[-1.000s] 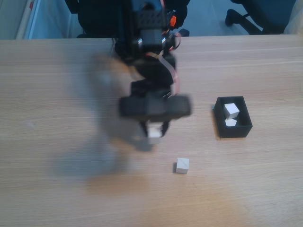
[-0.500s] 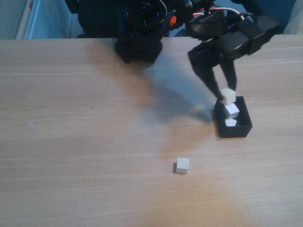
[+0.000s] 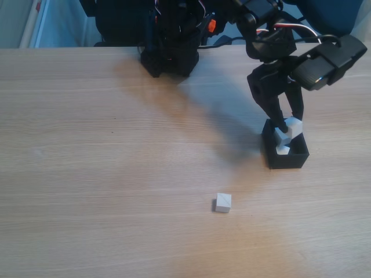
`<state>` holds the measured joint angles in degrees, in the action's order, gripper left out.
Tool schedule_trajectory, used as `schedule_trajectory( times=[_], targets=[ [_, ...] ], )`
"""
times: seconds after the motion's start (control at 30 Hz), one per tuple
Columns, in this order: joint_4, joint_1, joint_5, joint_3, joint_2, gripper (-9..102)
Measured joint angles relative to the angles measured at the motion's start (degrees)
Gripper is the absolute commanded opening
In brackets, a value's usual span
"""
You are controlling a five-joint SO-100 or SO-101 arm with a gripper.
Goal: Pick blocks and place them in the box.
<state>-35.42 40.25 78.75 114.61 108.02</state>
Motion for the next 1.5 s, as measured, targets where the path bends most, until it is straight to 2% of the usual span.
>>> schedule_trajectory(
  times=[0.23, 0.53, 0.67, 0.9, 1.07, 1.3, 1.5],
  targets=[
    [0.0, 0.0, 0.0, -3.9, -3.5, 11],
    [-2.8, -1.1, 0.0, -4.6, -4.0, 10],
    [-5.7, -3.9, -1.1, -4.6, -3.0, 9],
    [-12.5, -13.3, -1.2, 2.4, 4.7, 14],
    [-18.0, -17.0, -6.9, 2.8, 4.4, 18],
    [-20.6, -17.6, -10.3, -7.1, -6.2, 18],
    [-20.4, -19.0, -6.7, -15.6, -14.5, 19]
  ],
)
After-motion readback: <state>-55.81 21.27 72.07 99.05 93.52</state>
